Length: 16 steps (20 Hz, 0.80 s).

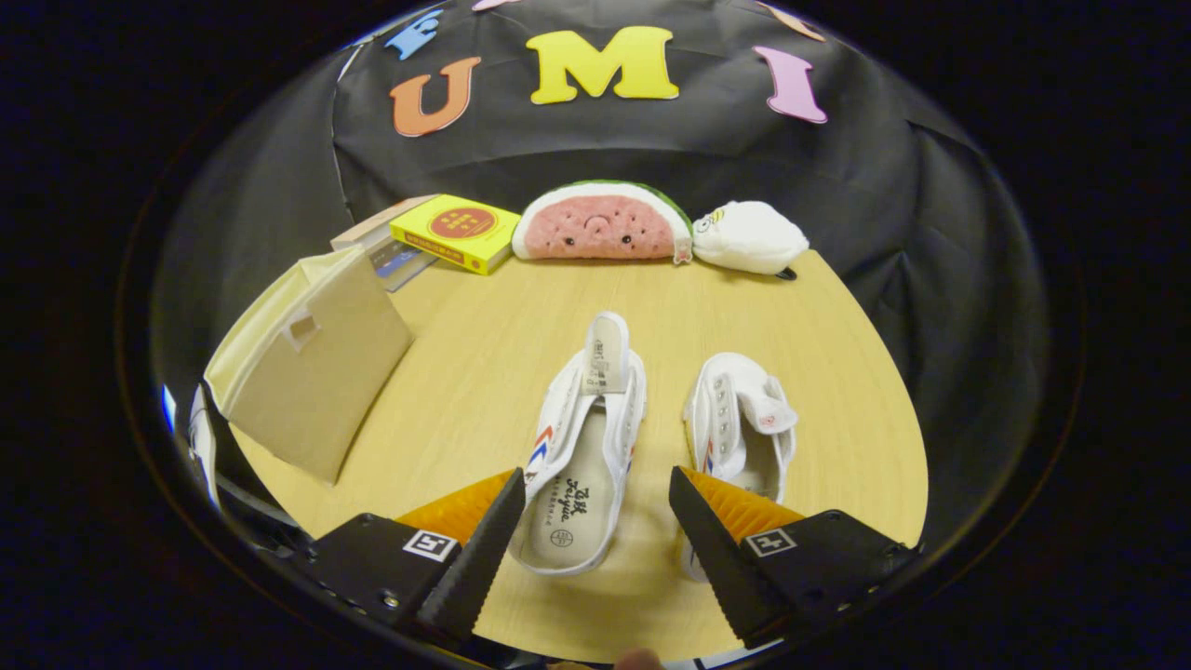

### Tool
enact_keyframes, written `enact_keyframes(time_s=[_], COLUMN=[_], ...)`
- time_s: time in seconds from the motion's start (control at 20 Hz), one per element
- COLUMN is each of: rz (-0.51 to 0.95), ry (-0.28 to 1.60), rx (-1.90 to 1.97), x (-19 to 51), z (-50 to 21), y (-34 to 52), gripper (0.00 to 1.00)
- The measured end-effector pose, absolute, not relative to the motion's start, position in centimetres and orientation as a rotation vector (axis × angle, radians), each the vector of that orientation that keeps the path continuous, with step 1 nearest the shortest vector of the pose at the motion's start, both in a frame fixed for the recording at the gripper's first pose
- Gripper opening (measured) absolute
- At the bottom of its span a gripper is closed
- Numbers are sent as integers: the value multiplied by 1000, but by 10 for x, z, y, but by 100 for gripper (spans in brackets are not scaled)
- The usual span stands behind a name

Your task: Open the storage box then place both shoes into the box .Put the left shoe in first, then the right shoe, with the right side of both shoes facing outward in a uniform manner.

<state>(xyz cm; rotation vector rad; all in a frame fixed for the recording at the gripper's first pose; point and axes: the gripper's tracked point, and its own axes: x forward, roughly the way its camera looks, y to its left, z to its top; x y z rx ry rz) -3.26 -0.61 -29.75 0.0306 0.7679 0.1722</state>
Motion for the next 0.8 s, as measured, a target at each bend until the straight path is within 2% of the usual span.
enact_keyframes(time_s=[0.3, 0.4, 0.8], rz=[136, 122, 126], ry=[789, 788, 805], rx=[74, 82, 132], x=[-10, 1, 31], z=[-321, -329, -341], y=[-14, -15, -7], gripper=[95, 81, 44])
